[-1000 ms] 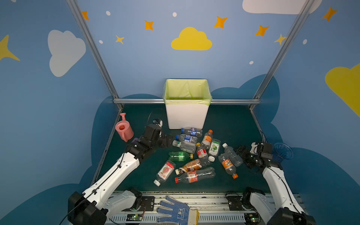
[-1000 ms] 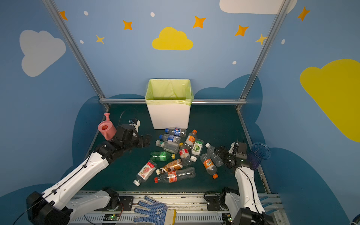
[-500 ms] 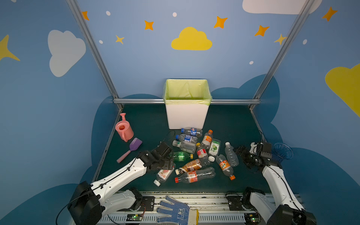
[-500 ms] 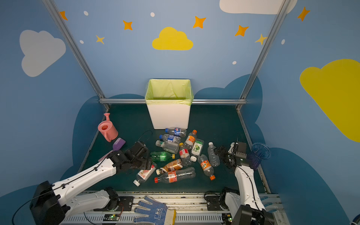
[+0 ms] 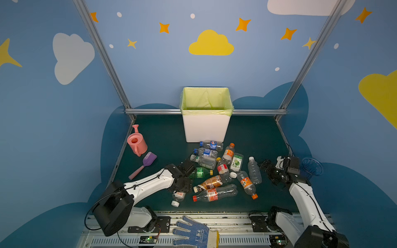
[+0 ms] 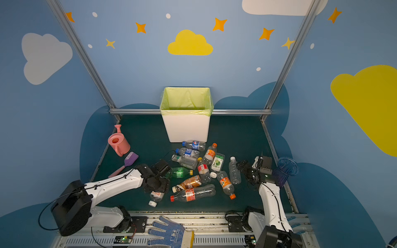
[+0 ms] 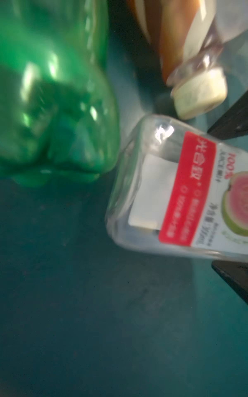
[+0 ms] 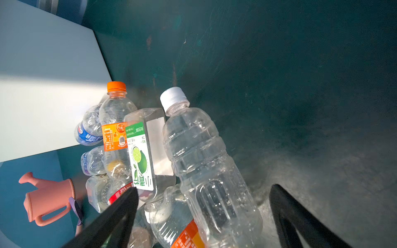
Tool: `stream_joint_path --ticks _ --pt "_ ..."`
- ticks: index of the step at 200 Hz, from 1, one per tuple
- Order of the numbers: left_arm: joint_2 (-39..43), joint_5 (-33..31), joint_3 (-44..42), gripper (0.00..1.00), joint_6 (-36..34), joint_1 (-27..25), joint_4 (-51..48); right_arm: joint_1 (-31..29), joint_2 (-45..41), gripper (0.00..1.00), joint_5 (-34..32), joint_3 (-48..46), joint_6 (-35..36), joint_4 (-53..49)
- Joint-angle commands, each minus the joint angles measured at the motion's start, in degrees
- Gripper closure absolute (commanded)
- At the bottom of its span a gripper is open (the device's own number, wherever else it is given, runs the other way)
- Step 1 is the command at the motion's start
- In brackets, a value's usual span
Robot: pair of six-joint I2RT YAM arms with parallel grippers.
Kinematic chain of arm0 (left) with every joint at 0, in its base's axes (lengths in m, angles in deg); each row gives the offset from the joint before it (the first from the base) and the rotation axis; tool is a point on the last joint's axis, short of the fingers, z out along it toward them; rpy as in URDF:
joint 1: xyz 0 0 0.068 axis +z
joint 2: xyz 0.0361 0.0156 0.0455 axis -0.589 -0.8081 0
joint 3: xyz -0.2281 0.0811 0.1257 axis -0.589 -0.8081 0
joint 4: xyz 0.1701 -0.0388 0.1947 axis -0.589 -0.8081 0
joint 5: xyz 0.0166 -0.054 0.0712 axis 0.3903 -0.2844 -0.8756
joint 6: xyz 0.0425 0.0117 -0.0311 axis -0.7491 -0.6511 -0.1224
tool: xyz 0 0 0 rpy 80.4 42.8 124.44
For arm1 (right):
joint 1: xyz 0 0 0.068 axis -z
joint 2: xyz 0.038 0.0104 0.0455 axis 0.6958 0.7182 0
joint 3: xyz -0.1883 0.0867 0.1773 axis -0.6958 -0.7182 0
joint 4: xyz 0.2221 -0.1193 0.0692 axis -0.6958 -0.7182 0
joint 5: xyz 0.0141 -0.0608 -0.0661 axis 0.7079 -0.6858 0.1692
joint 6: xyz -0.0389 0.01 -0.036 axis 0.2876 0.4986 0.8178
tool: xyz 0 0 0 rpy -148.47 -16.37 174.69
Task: Throw the plastic bottles in the bin
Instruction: 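Lower the left gripper onto the red-label clear bottle in the pile, then lift the red-label bottle over the bin and open the left gripper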
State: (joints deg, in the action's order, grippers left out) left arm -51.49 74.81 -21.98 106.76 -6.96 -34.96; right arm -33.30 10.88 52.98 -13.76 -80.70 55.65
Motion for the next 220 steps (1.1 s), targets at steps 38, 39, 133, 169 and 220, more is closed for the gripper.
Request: stream_joint_path --ticks 38,39,133,169,220 --pt "-5.2 -1.1 2.6 0.21 -0.3 0.1 -0.9 0.2 -0.5 0.06 -0.9 -1.0 0.5 0.6" --pt "-5.2 -1.1 2.6 0.22 -0.3 0.1 -0.9 0.2 -0.5 0.06 -0.9 -1.0 0.5 0.7" --pt "6.5 -9.2 12.4 0.59 0.4 2.8 -7.3 0.3 2.5 0.06 0.2 -0.9 0.0 4.5" --pt "16.7 -17.7 24.9 0.59 -9.7 8.6 -1.0 0.2 4.6 0.06 2.0 1.5 1.3 6.2" --pt "10.4 -15.1 52.9 0.55 -28.0 16.7 18.1 0.3 4.8 0.06 3.2 6.0 3.3 4.4"
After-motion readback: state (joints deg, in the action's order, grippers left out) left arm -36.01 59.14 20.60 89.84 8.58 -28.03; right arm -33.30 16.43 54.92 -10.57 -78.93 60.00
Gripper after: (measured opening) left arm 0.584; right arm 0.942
